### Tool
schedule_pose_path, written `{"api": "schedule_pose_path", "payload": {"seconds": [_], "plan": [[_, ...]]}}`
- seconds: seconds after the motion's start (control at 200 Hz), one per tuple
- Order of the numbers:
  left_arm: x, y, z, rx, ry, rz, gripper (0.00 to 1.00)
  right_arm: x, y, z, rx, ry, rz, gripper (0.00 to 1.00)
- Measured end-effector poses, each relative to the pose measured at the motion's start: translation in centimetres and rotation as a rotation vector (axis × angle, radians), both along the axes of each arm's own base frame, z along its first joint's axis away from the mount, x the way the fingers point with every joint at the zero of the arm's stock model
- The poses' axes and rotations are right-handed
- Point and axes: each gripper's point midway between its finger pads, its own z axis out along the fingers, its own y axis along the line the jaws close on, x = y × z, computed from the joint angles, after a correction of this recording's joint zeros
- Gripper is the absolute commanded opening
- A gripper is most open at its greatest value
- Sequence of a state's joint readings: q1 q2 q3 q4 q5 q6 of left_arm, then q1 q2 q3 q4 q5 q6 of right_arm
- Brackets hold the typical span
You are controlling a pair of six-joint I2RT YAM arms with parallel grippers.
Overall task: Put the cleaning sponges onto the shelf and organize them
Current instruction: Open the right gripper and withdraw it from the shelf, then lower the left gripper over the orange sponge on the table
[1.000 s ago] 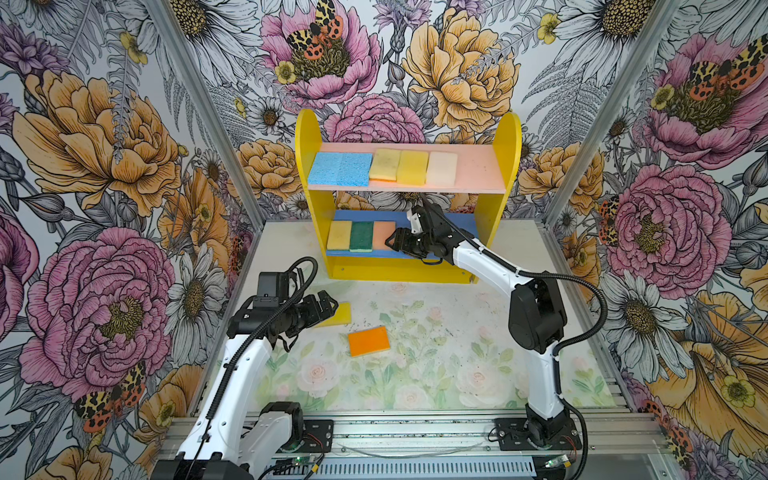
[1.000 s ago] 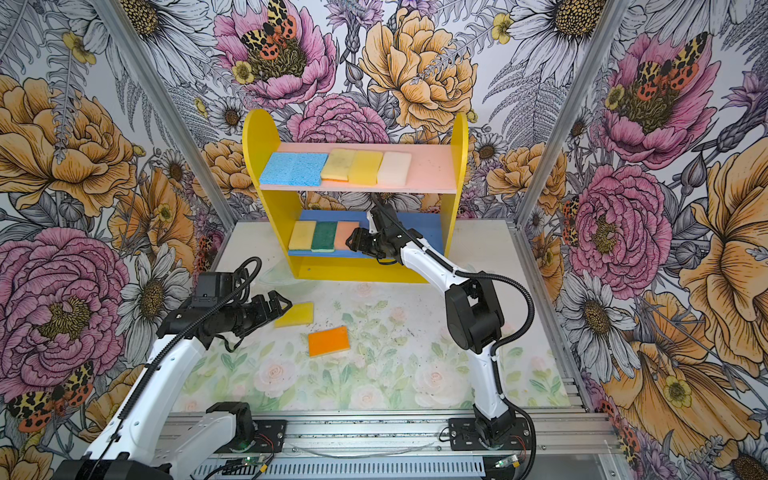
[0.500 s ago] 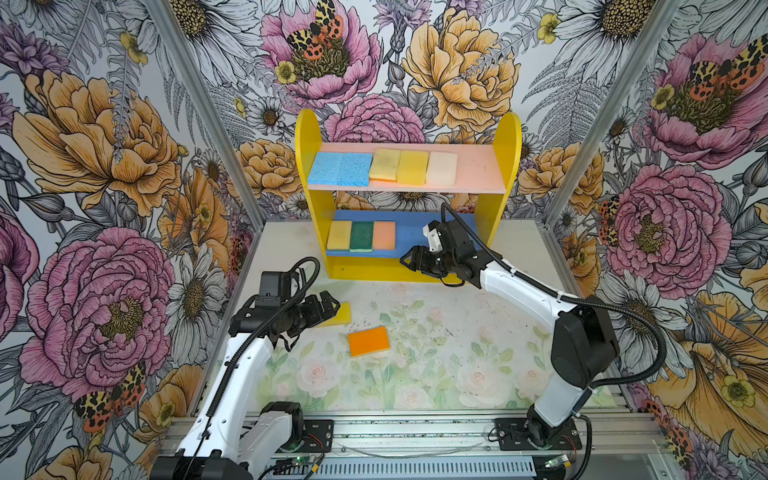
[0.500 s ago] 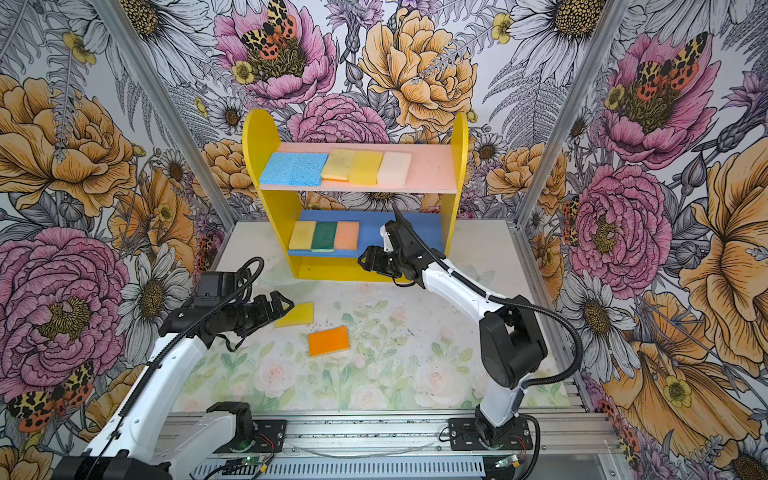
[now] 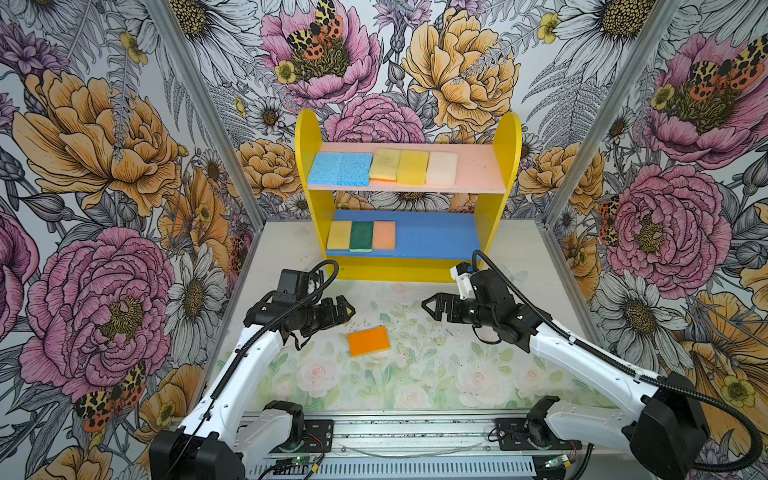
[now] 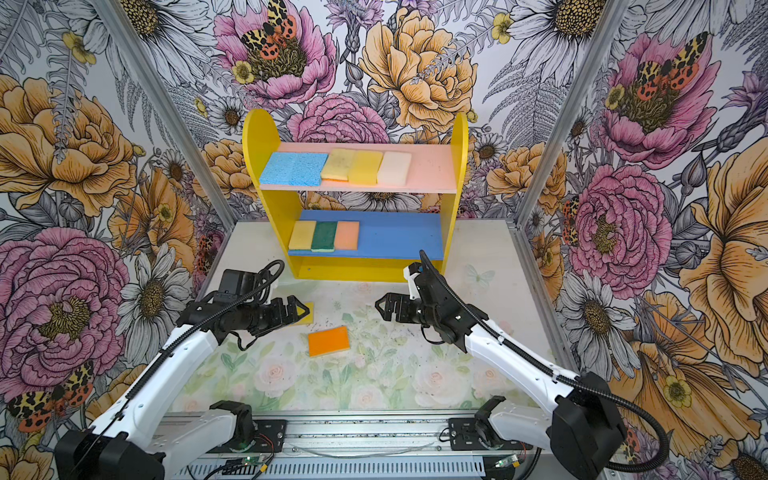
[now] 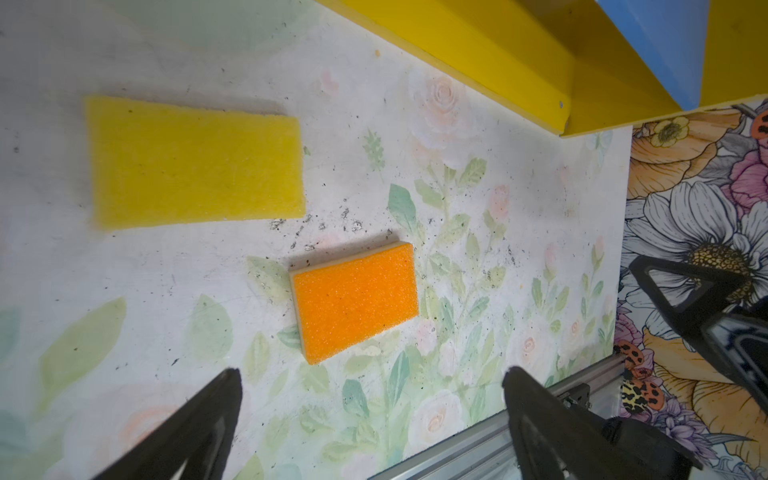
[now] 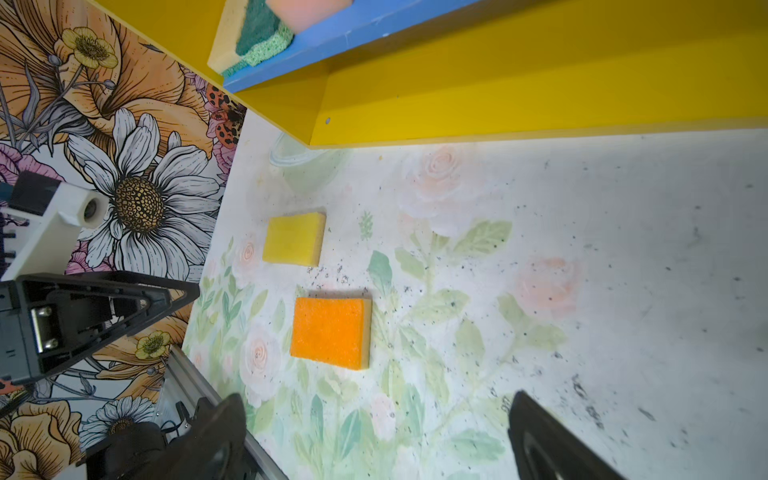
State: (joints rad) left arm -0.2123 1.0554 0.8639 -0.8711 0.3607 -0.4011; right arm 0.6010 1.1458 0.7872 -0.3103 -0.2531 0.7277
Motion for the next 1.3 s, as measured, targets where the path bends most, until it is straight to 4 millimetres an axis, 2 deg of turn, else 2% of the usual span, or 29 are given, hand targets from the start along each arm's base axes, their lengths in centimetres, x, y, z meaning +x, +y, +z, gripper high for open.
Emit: {"api": "schedule_pose_path", "payload": {"seconds": [0.06, 0.155, 0.255, 0.36, 0.79, 0.995, 1.301], "plan": [[-0.5, -1.4, -0.8, 0.018, 0.026, -0.051, 0.99, -0.8, -0.8, 0.0, 0.007, -0.016, -0.011, 0.99], [-1.2, -3.1, -2.6, 0.046, 0.094, -0.097, 0.99, -1.6, -1.5, 1.0, 0.030, -0.057, -0.017, 0.99], [-1.9, -3.7, -4.4, 0.077, 0.160, -0.085, 0.99, -1.8, -1.7, 2.5, 0.060, -0.099, -0.020, 0.99], [-2.9, -3.8, -5.8, 0.120, 0.198, -0.064, 0.99, -1.9, -1.7, 3.0, 0.073, -0.113, -0.018, 0.99], [-4.2, -4.3, -8.6, 0.150, 0.228, -0.001, 0.99, -2.2, -1.9, 1.7, 0.067, -0.081, 0.006, 0.99], [-3.8, -4.7, -9.3, 0.143, 0.224, 0.013, 0.99, -2.2, -2.5, 0.8, 0.059, -0.064, -0.007, 0.99], [-3.3, -5.5, -10.9, 0.159, 0.245, -0.003, 0.99, -2.4, -2.3, 1.1, 0.071, -0.066, 0.006, 0.99]]}}
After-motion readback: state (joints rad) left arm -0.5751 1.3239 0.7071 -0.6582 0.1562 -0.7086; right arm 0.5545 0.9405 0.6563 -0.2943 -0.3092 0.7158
